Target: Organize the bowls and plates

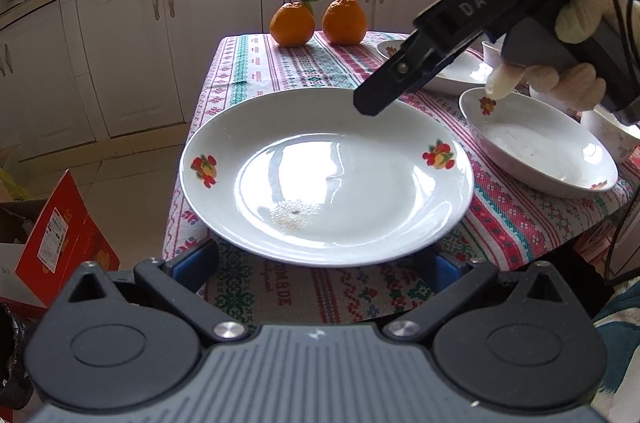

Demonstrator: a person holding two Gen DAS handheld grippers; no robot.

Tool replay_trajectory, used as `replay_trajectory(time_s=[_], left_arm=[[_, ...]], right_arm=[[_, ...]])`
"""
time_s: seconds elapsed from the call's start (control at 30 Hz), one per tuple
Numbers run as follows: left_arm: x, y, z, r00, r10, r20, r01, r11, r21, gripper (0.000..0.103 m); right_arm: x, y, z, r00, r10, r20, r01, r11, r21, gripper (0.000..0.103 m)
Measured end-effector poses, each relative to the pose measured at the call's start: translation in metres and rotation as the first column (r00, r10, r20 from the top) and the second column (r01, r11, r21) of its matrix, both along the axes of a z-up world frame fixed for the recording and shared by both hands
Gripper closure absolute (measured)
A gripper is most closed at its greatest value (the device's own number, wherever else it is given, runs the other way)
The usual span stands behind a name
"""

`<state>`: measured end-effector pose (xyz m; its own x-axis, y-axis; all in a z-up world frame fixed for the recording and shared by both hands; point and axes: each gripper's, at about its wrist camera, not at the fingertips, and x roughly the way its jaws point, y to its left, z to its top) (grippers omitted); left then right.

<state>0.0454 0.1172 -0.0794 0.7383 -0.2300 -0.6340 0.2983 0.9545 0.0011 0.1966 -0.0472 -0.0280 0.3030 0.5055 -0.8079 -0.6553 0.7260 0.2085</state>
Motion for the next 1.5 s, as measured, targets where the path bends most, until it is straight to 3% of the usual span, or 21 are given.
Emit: replay_trajectory(time_s=[0.27,0.57,0.8,1.17,1.5], left_arm=[[-0.003,0.002,-0.001,1.000,-0.023,0.020,0.023,1.000,-0.004,0.000],[-0.005,0.006,0.001,0.999,-0.049,0.023,0.049,0.999,-0.011,0.000],[-0.004,0.007,0.004,0.997,-0.079,0.021,0.079,0.997,0.000,0.001],[0.005,0.009,0.007,0.993,-0.117,-0.003,0.117,0.993,0.007,0.001],[0.009,0.012,0.010,0.990,-0.140,-0.016,0.141,0.990,0.015,0.003]], right_arm=[[0.019,0.020,-0.026,0.988,0.046,-0.149,-0.046,0.999,-0.001,0.000],[0.026,0.027,-0.028,0.988,0.073,-0.134,-0.075,0.997,-0.011,0.000],[0.036,0.029,-0.028,0.983,0.116,-0.142,-0.113,0.993,0.032,0.000],[0.048,0.035,-0.027,0.975,0.166,-0.146,-0.157,0.985,0.070,0.014],[0.051,0.033,-0.026,0.968,0.179,-0.174,-0.163,0.981,0.101,0.015]])
